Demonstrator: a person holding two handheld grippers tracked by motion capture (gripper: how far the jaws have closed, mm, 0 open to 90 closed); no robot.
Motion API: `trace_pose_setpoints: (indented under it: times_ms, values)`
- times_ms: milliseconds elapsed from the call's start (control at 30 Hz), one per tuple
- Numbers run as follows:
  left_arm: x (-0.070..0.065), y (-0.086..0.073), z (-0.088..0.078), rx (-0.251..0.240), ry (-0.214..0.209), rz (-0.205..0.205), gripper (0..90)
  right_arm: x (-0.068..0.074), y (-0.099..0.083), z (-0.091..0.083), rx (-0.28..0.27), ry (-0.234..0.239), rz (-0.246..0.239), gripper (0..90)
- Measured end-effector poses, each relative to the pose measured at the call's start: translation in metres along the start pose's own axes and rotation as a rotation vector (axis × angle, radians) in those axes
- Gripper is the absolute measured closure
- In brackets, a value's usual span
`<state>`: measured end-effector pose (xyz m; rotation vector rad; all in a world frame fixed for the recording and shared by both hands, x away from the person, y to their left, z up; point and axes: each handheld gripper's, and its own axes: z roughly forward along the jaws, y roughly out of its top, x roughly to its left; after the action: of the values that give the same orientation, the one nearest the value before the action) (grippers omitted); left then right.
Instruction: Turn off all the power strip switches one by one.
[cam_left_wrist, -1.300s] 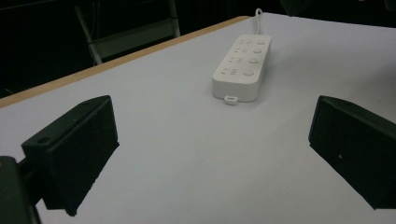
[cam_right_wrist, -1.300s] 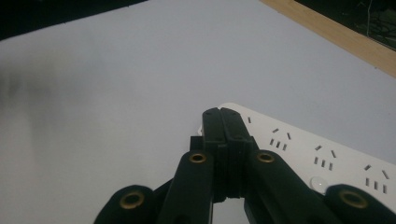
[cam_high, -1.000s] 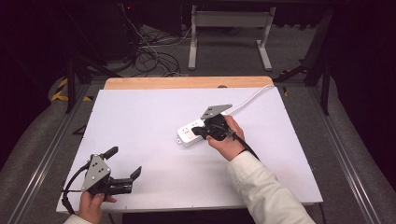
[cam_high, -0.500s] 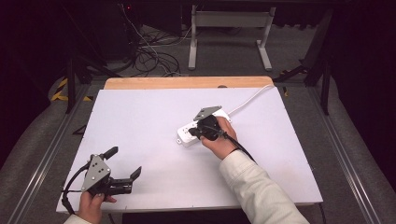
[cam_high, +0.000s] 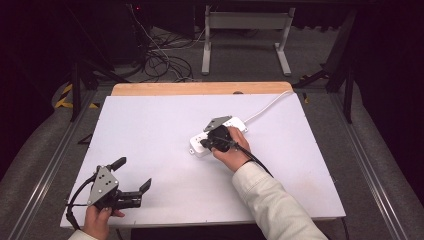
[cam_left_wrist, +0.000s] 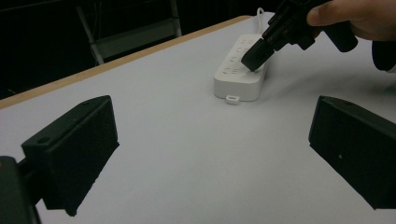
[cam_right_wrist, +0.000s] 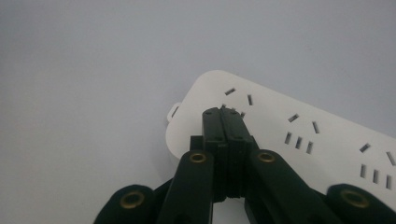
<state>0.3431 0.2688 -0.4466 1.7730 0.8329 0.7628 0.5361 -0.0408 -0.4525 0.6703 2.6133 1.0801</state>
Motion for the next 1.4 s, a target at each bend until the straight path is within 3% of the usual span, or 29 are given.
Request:
trace_pose_setpoints:
  times_ms: [400, 633, 800, 933, 1067, 1400]
  values:
    - [0.0, 0.0003, -0.0004, -0.003, 0.005, 0.002, 1.9, 0.001, -0.0021, 0.0037, -0.003, 0.0, 0.012, 90.0]
    - [-0.0006, 0.0002, -0.0002, -0.003, 0.008, 0.003, 1.9, -0.0018, -0.0038, 0.004, -0.016, 0.022, 0.05, 90.0]
    - [-0.0006, 0.0002, 0.0001, -0.001, 0.007, 0.0, 1.9, 0.0008, -0.0031, 0.0037, -0.008, 0.003, 0.036, 90.0]
    - [-0.0007, 0.0001, 0.0002, -0.002, 0.008, -0.004, 1.8, -0.0012, -0.0039, 0.004, -0.015, 0.017, 0.052, 90.0]
    - [-0.0003, 0.0001, 0.0, -0.002, 0.01, -0.004, 1.8, 0.0018, -0.0031, 0.004, -0.009, -0.001, 0.03, 90.0]
    - [0.0001, 0.0002, -0.0003, -0.004, 0.013, -0.005, 1.7, 0.0007, -0.0038, 0.0051, -0.007, 0.005, 0.053, 90.0]
